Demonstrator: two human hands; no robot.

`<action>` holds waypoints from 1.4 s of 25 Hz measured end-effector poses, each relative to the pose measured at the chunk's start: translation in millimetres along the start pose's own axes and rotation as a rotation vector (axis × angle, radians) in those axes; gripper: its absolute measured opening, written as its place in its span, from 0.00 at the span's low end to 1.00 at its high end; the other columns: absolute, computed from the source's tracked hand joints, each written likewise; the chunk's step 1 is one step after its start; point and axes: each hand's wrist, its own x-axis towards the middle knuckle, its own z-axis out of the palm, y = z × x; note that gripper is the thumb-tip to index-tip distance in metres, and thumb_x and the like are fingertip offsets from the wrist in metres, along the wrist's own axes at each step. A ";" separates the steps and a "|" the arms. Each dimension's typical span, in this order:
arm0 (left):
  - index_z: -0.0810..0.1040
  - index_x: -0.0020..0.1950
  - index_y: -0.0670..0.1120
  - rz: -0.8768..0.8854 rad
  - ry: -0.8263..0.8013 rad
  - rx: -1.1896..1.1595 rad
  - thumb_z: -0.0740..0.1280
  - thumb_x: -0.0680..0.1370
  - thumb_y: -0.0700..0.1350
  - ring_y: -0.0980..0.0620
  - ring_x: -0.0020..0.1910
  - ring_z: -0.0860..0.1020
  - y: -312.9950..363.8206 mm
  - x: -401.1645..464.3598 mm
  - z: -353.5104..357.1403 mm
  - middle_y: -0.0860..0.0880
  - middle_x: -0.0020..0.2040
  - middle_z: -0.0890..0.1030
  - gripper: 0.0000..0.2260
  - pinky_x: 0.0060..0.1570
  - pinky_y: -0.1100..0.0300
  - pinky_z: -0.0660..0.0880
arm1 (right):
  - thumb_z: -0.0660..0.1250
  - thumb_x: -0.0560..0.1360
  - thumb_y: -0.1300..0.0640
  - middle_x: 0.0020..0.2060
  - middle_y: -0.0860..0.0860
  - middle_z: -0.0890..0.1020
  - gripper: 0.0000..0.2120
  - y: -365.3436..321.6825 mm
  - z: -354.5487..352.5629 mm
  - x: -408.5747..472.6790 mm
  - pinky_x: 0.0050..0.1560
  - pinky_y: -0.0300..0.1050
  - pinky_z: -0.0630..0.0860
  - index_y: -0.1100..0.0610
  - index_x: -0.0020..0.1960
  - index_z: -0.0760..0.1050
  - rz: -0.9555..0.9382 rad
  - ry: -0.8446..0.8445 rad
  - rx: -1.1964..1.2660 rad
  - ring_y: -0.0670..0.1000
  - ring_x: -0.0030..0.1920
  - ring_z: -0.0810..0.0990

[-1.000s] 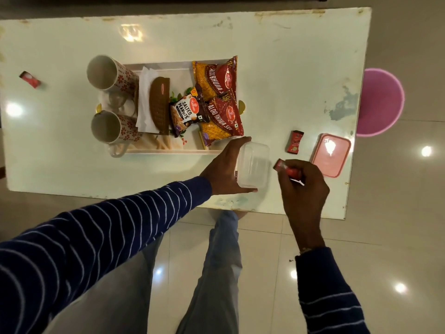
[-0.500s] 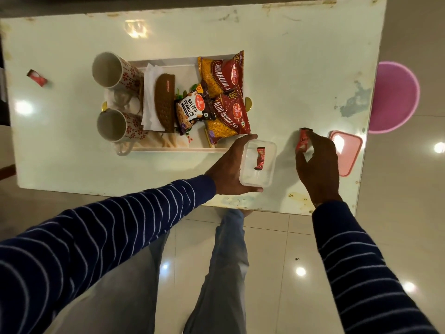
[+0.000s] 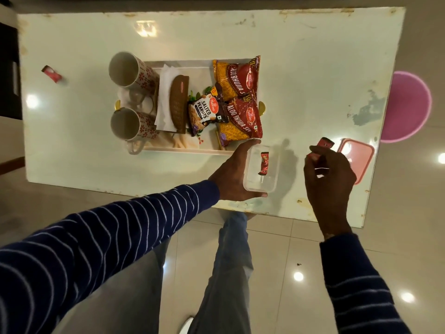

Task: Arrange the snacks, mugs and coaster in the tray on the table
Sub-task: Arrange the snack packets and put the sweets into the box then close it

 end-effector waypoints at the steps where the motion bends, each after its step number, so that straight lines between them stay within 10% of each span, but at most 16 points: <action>1: 0.51 0.76 0.52 0.008 0.001 -0.002 0.82 0.62 0.53 0.67 0.69 0.63 -1.9 -1.5 -2.7 0.61 0.68 0.61 0.52 0.64 0.72 0.68 | 0.69 0.78 0.60 0.49 0.47 0.79 0.10 -11.0 -1.9 -12.7 0.43 0.25 0.74 0.55 0.59 0.79 -0.059 -0.040 0.014 0.41 0.42 0.78; 6: 0.51 0.77 0.46 0.033 -0.012 0.034 0.82 0.63 0.53 0.56 0.72 0.66 -7.6 -15.6 -16.6 0.48 0.74 0.63 0.54 0.68 0.60 0.70 | 0.71 0.76 0.57 0.54 0.48 0.80 0.15 -50.5 16.1 -70.4 0.46 0.37 0.77 0.55 0.62 0.78 -0.181 -0.346 -0.051 0.44 0.49 0.78; 17: 0.51 0.78 0.48 -0.005 0.190 -0.085 0.82 0.59 0.60 0.57 0.72 0.67 -79.0 -119.2 -80.5 0.53 0.74 0.64 0.57 0.69 0.59 0.69 | 0.70 0.77 0.58 0.58 0.47 0.78 0.21 -146.8 82.1 -37.3 0.40 0.32 0.72 0.54 0.68 0.68 -0.200 -0.299 0.041 0.44 0.44 0.79; 26: 0.53 0.77 0.53 -0.211 0.411 -0.112 0.78 0.57 0.70 0.52 0.73 0.65 -182.8 -246.7 -194.4 0.53 0.75 0.64 0.57 0.71 0.48 0.68 | 0.68 0.77 0.59 0.57 0.45 0.77 0.20 -317.0 254.4 -40.2 0.44 0.40 0.79 0.50 0.68 0.68 -0.418 -0.494 0.145 0.45 0.47 0.80; 31: 0.54 0.76 0.55 -0.244 0.667 -0.156 0.81 0.57 0.65 0.64 0.70 0.65 -217.2 -265.3 -274.2 0.68 0.72 0.59 0.56 0.68 0.66 0.68 | 0.69 0.77 0.57 0.60 0.47 0.76 0.22 -376.1 361.0 -36.5 0.44 0.35 0.77 0.51 0.69 0.69 -0.479 -0.656 0.018 0.47 0.46 0.80; 35: 0.56 0.75 0.49 -0.283 0.750 -0.248 0.84 0.57 0.57 0.57 0.69 0.70 -244.3 -253.2 -317.8 0.64 0.70 0.64 0.54 0.65 0.51 0.74 | 0.69 0.76 0.60 0.66 0.54 0.72 0.24 -402.1 440.5 -13.0 0.56 0.37 0.74 0.56 0.71 0.70 -0.623 -0.772 -0.172 0.52 0.56 0.77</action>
